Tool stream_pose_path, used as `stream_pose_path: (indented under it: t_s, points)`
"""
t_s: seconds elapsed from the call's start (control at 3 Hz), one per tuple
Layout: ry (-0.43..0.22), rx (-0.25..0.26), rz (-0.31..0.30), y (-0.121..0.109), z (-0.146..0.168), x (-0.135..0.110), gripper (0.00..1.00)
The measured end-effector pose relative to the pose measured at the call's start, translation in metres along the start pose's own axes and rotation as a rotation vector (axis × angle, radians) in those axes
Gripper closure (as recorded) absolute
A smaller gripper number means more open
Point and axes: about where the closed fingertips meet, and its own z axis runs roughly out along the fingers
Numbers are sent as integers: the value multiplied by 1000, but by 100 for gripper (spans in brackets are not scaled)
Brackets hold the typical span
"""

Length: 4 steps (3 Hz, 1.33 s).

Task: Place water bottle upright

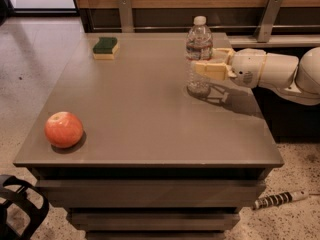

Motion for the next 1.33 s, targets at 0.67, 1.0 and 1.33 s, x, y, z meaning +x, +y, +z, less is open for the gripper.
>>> stream_pose_path:
  t_s: [0.67,1.0,1.33]
  points:
    - [-39,-8,2,11,-4,13,100]
    - [-57,-9,1,14,-7,20,100]
    - [-56,-14,1,15,-4,19,82]
